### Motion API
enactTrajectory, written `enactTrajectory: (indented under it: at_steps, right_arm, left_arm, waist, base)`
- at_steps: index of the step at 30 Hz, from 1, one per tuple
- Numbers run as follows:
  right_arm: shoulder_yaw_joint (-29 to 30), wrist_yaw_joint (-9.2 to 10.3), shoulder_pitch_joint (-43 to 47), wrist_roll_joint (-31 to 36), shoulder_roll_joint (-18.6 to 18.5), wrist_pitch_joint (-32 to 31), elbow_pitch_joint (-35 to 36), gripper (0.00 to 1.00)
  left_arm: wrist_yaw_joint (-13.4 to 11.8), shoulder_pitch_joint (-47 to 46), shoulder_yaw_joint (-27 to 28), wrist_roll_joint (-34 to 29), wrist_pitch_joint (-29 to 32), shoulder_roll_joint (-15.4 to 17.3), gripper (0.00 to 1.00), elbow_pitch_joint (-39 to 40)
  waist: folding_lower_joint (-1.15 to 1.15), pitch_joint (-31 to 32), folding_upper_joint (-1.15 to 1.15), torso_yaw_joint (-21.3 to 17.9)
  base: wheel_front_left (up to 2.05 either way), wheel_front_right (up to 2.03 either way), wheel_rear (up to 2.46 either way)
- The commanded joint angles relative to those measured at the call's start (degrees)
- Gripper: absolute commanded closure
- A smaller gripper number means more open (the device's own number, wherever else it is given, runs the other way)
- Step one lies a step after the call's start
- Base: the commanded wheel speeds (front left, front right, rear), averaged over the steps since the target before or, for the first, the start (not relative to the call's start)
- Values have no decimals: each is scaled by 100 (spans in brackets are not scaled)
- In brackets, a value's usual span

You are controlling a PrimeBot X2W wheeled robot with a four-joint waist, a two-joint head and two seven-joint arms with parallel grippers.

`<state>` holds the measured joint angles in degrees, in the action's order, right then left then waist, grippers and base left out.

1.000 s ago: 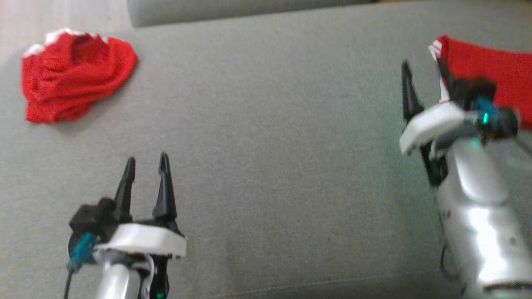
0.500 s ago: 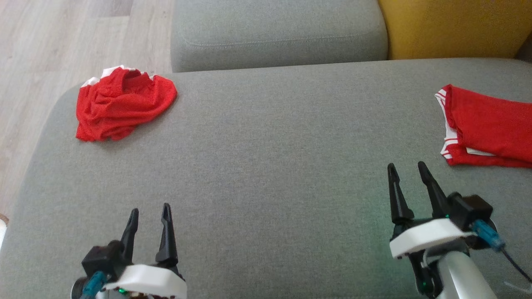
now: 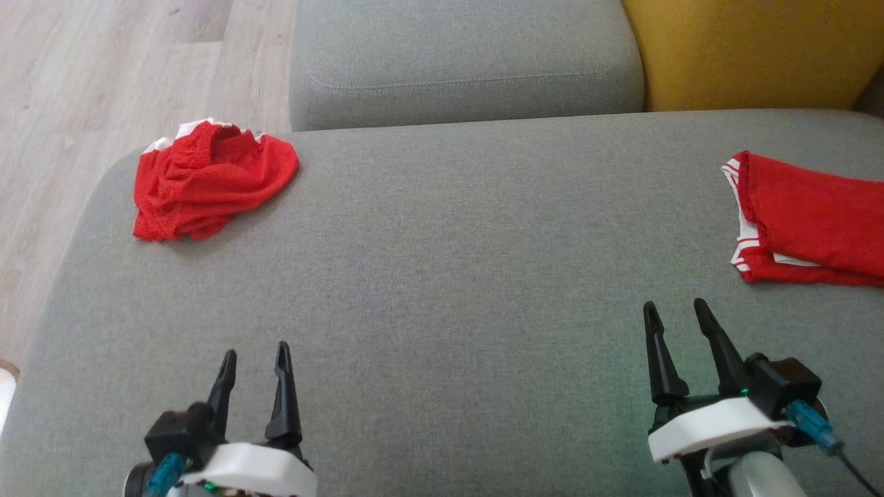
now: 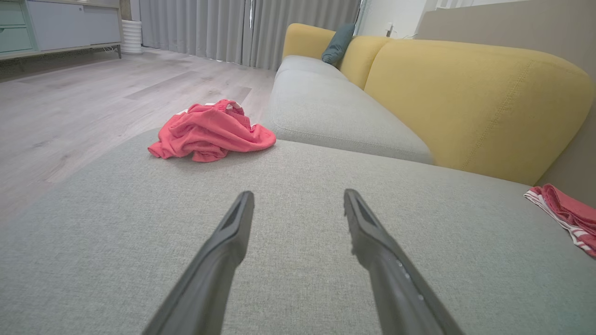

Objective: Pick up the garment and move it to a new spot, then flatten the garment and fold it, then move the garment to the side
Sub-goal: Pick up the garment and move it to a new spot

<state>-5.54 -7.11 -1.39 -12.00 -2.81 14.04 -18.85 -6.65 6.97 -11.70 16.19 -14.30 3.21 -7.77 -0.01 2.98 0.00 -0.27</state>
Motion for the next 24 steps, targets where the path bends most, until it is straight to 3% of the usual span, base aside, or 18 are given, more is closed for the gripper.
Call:
enactTrajectory:
  at_steps: [1,15,19,24]
  right_arm:
    - [-147,-37,-137,25,-8,-2,216,0]
    - [-24,-37,-88,116,-7,-110,291,0]
    - [-46,-37,-65,103,-7,-113,335,0]
    - [-97,-37,-30,46,-7,-97,440,0]
  left_arm:
    - [-35,-141,171,-53,-70,-33,0,174]
    - [-31,-153,146,-71,-70,-33,0,124]
    - [-14,-201,152,-117,-70,-33,0,117]
    - [35,-282,143,-230,-70,-33,0,279]
  waist:
    - [1,-1,0,2]
    - [1,-24,0,94]
    - [1,-18,0,328]
    - [1,4,0,890]
  base:
    - [0,0,0]
    - [0,0,0]
    - [0,0,0]
    - [0,0,0]
